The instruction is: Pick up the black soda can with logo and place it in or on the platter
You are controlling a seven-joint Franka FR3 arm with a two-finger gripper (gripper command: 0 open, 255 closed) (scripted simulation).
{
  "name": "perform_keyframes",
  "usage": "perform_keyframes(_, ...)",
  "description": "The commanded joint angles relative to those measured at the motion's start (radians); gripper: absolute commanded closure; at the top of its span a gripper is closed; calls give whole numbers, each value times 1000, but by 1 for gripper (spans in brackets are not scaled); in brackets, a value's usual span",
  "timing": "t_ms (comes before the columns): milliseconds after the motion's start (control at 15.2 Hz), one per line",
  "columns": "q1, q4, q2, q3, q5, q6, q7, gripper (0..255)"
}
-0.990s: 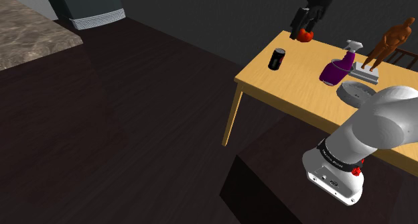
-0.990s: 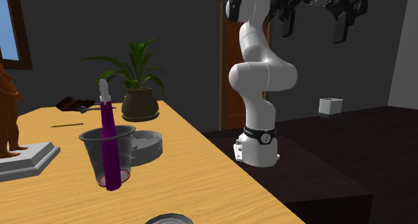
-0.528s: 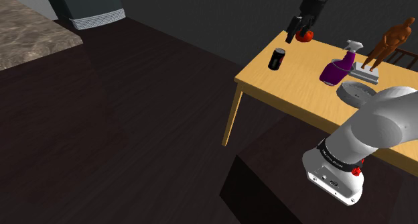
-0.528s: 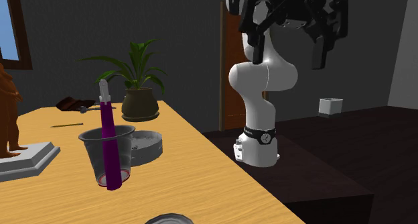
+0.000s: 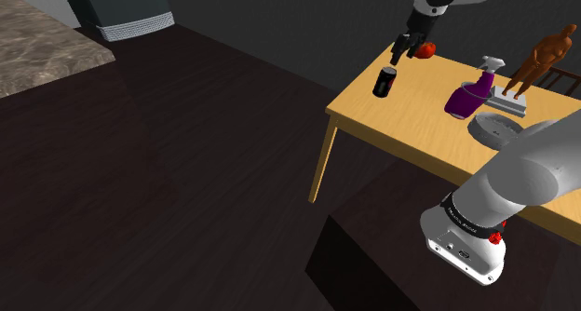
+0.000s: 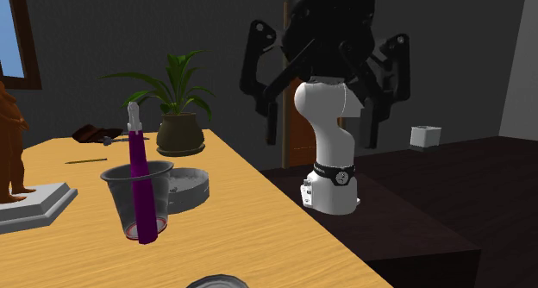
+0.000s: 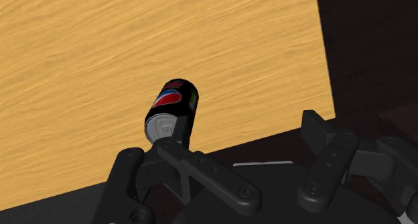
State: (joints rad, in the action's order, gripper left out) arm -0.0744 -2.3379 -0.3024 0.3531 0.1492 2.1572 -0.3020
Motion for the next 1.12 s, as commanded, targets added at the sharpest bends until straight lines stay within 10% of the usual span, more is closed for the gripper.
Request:
perform_keyframes(0,1,21,65,32,-24,45,-47,0)
perform_keyframes(594,-29,221,415,119,-249,157,-307,0)
perform_keyframes(1056,-39,201,483,107,-300,237,-342,0)
